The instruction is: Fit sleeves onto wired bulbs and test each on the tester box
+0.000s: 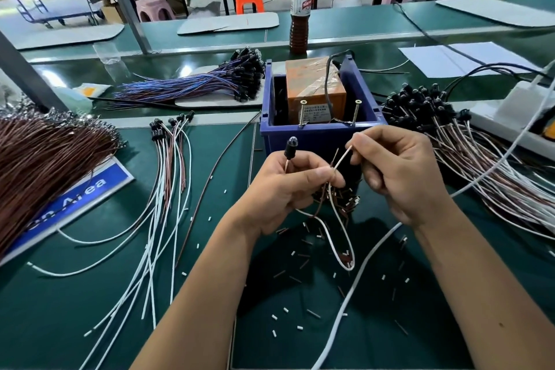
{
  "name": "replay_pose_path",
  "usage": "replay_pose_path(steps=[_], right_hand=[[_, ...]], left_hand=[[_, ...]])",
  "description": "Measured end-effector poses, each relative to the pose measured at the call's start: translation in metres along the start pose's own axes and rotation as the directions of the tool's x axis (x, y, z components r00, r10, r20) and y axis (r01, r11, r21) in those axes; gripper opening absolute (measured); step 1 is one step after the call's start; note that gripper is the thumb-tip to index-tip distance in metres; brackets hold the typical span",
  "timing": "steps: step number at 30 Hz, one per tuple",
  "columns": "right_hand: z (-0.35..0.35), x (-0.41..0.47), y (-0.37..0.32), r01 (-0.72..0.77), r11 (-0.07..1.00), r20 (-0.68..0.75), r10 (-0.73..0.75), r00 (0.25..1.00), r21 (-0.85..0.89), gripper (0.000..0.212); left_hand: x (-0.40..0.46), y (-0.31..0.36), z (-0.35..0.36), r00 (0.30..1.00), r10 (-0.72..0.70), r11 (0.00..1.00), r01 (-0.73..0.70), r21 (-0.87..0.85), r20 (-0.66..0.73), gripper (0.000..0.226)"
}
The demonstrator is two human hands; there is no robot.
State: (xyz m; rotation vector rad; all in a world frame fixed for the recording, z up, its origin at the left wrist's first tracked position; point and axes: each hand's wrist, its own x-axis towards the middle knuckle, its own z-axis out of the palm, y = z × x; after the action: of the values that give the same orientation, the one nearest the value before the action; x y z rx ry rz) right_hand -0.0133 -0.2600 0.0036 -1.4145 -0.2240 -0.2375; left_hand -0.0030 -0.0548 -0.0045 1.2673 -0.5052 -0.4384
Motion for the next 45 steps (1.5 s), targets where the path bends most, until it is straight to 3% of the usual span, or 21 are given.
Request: replay_pose_path(steps=[5,9,12,16,20,23,27,31,34,39,45], right_hand=[[-0.005,0.001,0.000,0.072,0.996,-0.062,-0.069,0.996,0.044,0.023],[0.002,-0.005,0.003,0.028,0.998,0.158,-0.020,0.987,-0.051,0.034],[0.008,-0.007,0.007,-0.015,0.997,0.237,0.033,0.971,-0.076,0.027],[0.011,-0.009,0.002,0.007,0.998,0.203,-0.019,0.979,0.061,0.011],[0.008,-0.007,-0.005,0.047,0.971,0.144,-0.082,0.986,0.232,0.015],[0.007,-0.005,-0.003,0.154,0.986,-0.062,-0.150,0.987,0.058,0.014],[0.009,-0.005,0.002,0.242,0.899,-0.273,-0.351,0.896,-0.364,0.007],[0.011,-0.007,0.004,0.232,0.772,-0.313,-0.486,0.816,-0.592,0.009],[0.016,-0.008,0.004,0.227,0.686,-0.296,-0.555,0.777,-0.691,0.013],[0.021,-0.007,0.001,0.233,0.625,-0.266,-0.599,0.756,-0.745,0.015],[0.023,-0.009,0.000,0.263,0.655,-0.227,-0.565,0.793,-0.709,0.020]], left_hand=[[-0.005,0.003,-0.005,0.998,0.063,0.996,-0.062,-0.066,0.013,0.014],[-0.004,0.002,-0.004,0.998,0.058,0.995,-0.058,-0.080,-0.011,0.013],[-0.003,0.000,-0.003,0.999,0.033,0.995,-0.033,-0.097,0.006,0.017],[-0.005,0.004,-0.001,0.999,0.043,0.995,-0.042,-0.092,0.008,0.012],[-0.007,0.012,-0.003,0.988,0.123,0.987,-0.131,-0.088,-0.090,0.015],[-0.005,0.014,-0.003,0.948,0.186,0.970,-0.218,-0.103,-0.258,0.010],[0.000,0.009,0.003,0.824,0.315,0.948,-0.299,0.111,-0.471,0.001],[0.005,0.003,0.010,0.606,0.509,0.861,-0.340,0.379,-0.611,0.003],[0.008,0.000,0.012,0.517,0.579,0.812,-0.303,0.498,-0.630,0.011],[0.013,-0.003,0.020,0.486,0.610,0.783,-0.250,0.569,-0.626,0.007],[0.015,-0.006,0.019,0.496,0.597,0.792,-0.242,0.560,-0.630,0.007]])
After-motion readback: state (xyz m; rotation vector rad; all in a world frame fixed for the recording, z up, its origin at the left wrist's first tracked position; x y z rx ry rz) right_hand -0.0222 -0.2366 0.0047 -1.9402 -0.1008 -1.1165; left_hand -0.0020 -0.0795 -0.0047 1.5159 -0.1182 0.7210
